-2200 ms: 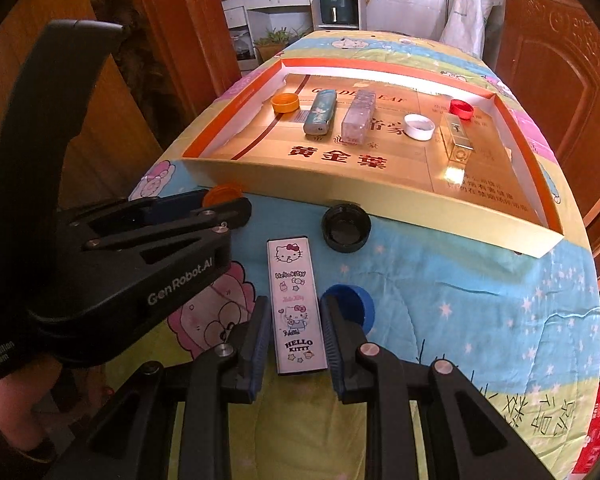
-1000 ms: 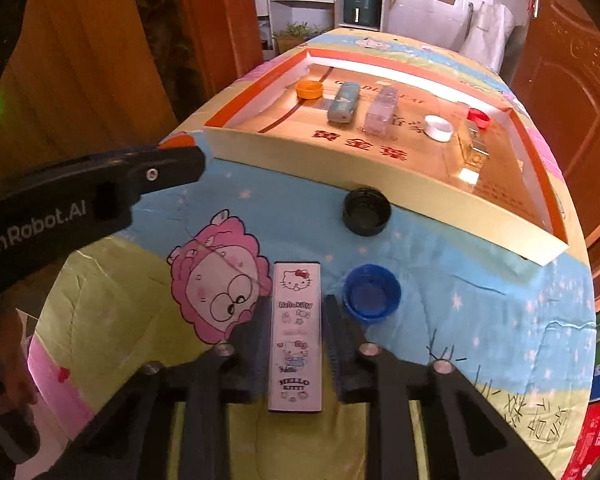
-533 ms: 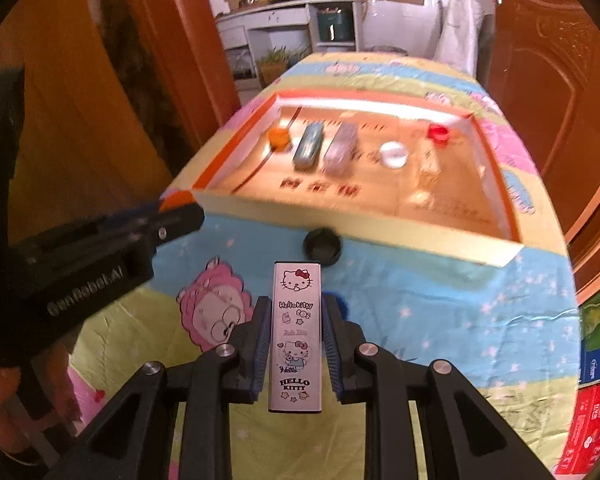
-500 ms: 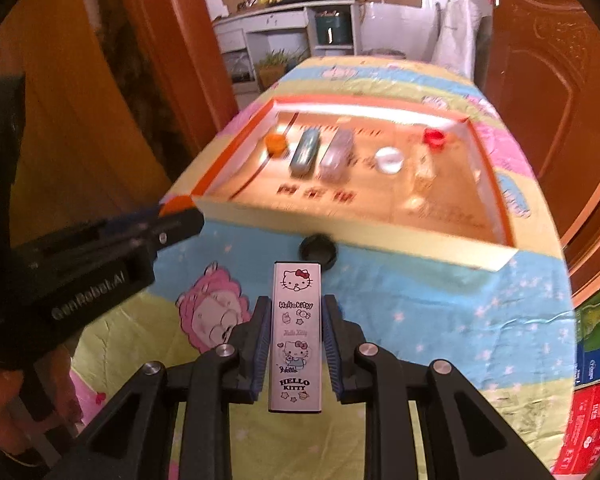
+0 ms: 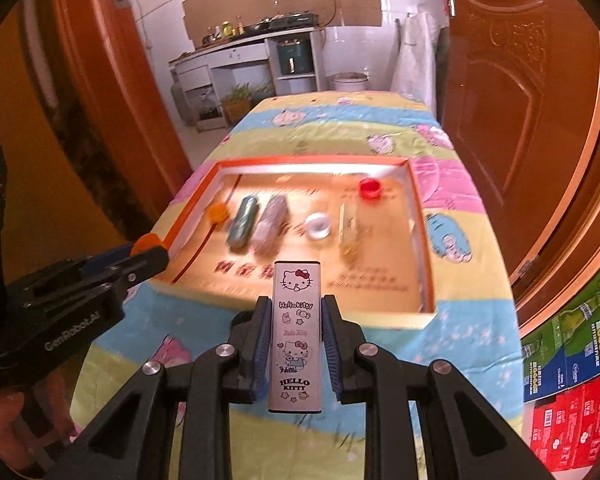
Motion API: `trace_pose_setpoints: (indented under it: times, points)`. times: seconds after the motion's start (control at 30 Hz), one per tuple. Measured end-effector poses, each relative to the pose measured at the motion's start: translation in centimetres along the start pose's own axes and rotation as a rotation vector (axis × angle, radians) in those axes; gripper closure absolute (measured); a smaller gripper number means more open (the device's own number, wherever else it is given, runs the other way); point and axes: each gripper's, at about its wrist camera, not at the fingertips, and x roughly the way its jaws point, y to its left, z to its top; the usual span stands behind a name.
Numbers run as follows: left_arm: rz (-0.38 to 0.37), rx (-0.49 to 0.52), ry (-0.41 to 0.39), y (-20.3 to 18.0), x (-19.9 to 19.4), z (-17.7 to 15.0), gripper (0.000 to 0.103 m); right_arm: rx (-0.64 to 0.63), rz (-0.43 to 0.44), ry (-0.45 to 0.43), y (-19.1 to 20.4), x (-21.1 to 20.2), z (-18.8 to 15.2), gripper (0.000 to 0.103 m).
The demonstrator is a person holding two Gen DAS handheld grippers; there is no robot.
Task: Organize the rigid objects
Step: 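Carry the Hello Kitty box and orange cap with both tools into the box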
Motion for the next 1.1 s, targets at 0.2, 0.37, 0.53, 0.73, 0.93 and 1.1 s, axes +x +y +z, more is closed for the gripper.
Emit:
trace_pose_setpoints:
  times: [0.2, 0.37, 0.53, 0.73, 0.93, 1.1]
  points:
    - [-0.008, 0.007, 0.002, -0.7, 1.8, 2.1, 0.072, 0.028, -0.026, -0.016, -2.2, 0.9, 1.8, 0.078]
    - [-0.026, 0.018, 0.011, -1.9, 4.0, 3.7, 0.072, 0.045, -0.052, -0.018, -3.9, 2.3, 3.1, 0.078]
    - [-0.032, 0.043, 0.027, -3.1, 6.7, 5.7, 0.072, 0.052, -0.066, -0.009, -5.1, 4.1, 4.2, 0.078]
    - [-0.035, 0.057, 0.051, -3.9, 9.7, 7.6, 0.072, 0.066, -0.064, 0.006, -6.3, 6.3, 5.2, 0.078]
    - [-0.047, 0.072, 0.082, -4.9, 12.9, 9.2, 0.072, 0.072, -0.064, 0.022, -7.3, 8.0, 6.0, 0.078]
    - [-0.049, 0.076, 0.104, -5.9, 15.0, 10.2, 0.072, 0.076, -0.068, 0.04, -8.1, 9.1, 6.5, 0.078]
